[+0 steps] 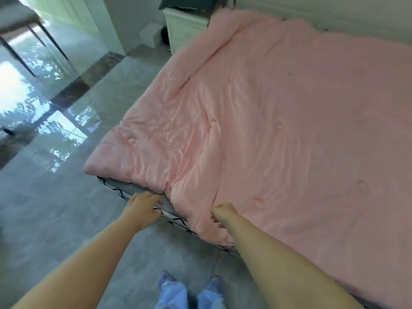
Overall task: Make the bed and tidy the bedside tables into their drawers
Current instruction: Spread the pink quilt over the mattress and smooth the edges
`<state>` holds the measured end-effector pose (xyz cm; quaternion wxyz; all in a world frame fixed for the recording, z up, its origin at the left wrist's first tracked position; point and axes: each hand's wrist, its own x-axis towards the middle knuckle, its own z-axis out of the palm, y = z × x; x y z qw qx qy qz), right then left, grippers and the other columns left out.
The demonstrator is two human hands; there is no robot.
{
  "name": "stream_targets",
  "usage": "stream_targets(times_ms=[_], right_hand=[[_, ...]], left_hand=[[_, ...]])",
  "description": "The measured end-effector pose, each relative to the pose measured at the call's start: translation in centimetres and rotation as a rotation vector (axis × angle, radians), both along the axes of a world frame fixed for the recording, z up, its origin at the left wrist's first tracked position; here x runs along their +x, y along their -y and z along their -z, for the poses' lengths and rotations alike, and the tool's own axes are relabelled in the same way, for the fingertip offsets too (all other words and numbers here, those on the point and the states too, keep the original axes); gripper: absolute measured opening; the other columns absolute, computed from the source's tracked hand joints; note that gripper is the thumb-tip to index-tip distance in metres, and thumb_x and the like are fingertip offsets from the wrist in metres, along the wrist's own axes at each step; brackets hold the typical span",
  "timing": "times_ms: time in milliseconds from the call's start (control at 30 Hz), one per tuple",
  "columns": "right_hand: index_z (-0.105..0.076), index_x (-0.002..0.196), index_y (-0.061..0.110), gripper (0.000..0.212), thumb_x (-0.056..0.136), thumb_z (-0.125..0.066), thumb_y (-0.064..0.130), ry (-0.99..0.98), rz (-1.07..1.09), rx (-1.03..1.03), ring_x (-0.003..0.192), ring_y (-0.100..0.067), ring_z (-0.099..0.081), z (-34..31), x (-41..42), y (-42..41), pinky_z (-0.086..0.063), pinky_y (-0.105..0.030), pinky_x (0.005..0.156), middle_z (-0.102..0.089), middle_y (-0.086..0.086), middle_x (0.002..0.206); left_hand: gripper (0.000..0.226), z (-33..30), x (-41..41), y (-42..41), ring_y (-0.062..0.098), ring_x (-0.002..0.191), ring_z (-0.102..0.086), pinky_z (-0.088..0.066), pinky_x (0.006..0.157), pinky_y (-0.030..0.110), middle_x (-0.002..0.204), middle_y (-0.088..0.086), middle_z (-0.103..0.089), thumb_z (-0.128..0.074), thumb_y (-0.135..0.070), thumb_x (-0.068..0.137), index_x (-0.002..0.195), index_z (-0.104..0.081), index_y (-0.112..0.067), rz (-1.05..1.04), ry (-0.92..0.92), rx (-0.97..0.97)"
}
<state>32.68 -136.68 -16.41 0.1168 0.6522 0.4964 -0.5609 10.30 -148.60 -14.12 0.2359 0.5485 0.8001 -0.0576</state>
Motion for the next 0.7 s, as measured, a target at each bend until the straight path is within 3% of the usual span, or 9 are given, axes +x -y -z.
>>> stream_targets(times_ms=[167,233,300,367,500,633,700], right_hand=[[-0.058,0.115,0.008,0.024,0.092,-0.052,0.013,-0.082,-0.033,0.032,0.082,-0.021,-0.061,-4.5,-4.3,0.2,-0.047,-0.025,0.063,-0.064,-0.009,0.095],[-0.063,0.098,0.012,0.014,0.092,-0.051,0.015,-0.097,-0.107,0.132,0.086,-0.021,-0.063,-5.8,-6.4,0.5,-0.052,-0.029,0.071,-0.067,-0.007,0.095],[-0.065,0.088,0.018,0.014,0.088,-0.050,0.016,-0.101,-0.150,0.217,0.095,-0.022,-0.067,-6.9,-8.9,1.4,-0.055,-0.034,0.088,-0.071,-0.006,0.102],[-0.067,0.096,0.020,0.020,0.085,-0.051,0.016,-0.101,-0.184,0.250,0.101,-0.023,-0.065,-7.4,-11.4,2.7,-0.053,-0.034,0.093,-0.070,-0.004,0.108],[-0.067,0.110,0.019,0.028,0.085,-0.056,0.015,-0.076,-0.168,0.283,0.094,-0.022,-0.059,-7.5,-16.4,5.5,-0.047,-0.024,0.080,-0.064,-0.005,0.118],[-0.062,0.126,0.017,0.037,0.089,-0.058,0.019,-0.025,-0.258,0.325,0.122,-0.024,-0.054,-9.1,-22.1,8.1,-0.043,-0.026,0.103,-0.058,-0.004,0.133],[-0.061,0.127,0.017,0.039,0.089,-0.059,0.019,-0.020,-0.269,0.373,0.124,-0.024,-0.053,-9.9,-24.4,8.2,-0.041,-0.027,0.103,-0.058,-0.005,0.134]], left_hand=[[0.034,-3.6,-4.4,3.5,0.022,0.126,-0.048,-0.031,0.104,0.034,0.132,-0.002,-0.055,-0.053,-0.034,0.091,0.125,-0.057,-0.029,-0.132,-0.039,0.030],[0.034,-4.5,-6.3,5.0,0.022,0.124,-0.051,-0.034,0.104,0.034,0.132,-0.003,-0.057,-0.052,-0.033,0.091,0.124,-0.056,-0.028,-0.163,-0.012,0.047],[0.033,-5.1,-8.3,6.8,0.022,0.123,-0.051,-0.035,0.105,0.035,0.131,-0.003,-0.057,-0.052,-0.032,0.090,0.123,-0.057,-0.029,-0.176,0.022,0.065],[0.033,-5.4,-10.1,8.4,0.022,0.124,-0.050,-0.034,0.107,0.036,0.130,-0.003,-0.057,-0.053,-0.033,0.090,0.122,-0.057,-0.029,-0.167,0.031,0.078],[0.035,-5.4,-14.3,10.6,0.023,0.124,-0.048,-0.033,0.107,0.036,0.132,-0.003,-0.054,-0.053,-0.032,0.090,0.125,-0.056,-0.031,-0.106,0.061,0.078],[0.037,-6.0,-20.5,12.5,0.023,0.128,-0.043,-0.028,0.110,0.034,0.137,-0.004,-0.049,-0.052,-0.029,0.091,0.128,-0.055,-0.032,-0.003,0.078,0.032],[0.037,-6.4,-23.2,13.0,0.022,0.131,-0.042,-0.025,0.111,0.034,0.138,-0.005,-0.049,-0.053,-0.029,0.090,0.126,-0.055,-0.032,0.000,0.072,0.051]])
